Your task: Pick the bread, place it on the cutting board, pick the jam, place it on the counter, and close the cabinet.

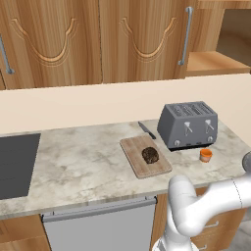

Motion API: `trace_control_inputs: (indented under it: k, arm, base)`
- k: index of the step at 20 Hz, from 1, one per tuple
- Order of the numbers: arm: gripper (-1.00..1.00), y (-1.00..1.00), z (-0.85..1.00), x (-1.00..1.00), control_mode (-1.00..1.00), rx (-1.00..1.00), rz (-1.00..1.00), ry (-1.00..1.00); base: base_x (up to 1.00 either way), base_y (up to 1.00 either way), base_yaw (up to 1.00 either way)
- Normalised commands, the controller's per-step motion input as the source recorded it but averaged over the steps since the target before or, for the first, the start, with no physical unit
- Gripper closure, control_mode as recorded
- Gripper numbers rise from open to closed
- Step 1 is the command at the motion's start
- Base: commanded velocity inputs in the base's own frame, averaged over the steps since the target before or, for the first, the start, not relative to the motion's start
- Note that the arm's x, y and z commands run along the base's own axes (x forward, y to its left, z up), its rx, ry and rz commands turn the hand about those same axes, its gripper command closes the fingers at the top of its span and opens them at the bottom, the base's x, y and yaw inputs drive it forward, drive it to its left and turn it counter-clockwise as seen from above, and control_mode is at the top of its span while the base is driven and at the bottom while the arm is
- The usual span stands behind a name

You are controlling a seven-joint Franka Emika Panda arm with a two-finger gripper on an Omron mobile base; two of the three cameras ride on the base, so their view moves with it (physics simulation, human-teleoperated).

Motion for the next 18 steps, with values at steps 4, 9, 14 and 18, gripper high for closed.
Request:
trace_control_inputs:
  k: [4, 9, 14, 18]
  arm:
    - [-1.0, 0.36, 0.0, 0.0, -1.0, 0.01, 0.0, 0.0]
    - [-1.0, 0.38, 0.0, -0.02, -1.0, 0.0, -0.05, -0.01]
    - [-1.0, 0.4, 0.0, -0.14, -1.0, 0.0, -0.11, -0.02]
    - [-1.0, 0.31, 0.0, -0.33, -1.0, 0.0, -0.11, -0.05]
  base:
    - [0.0, 0.0, 0.0]
    - [0.0, 0.0, 0.0]
    - [0.0, 0.0, 0.0]
    - [0.0, 0.0, 0.0]
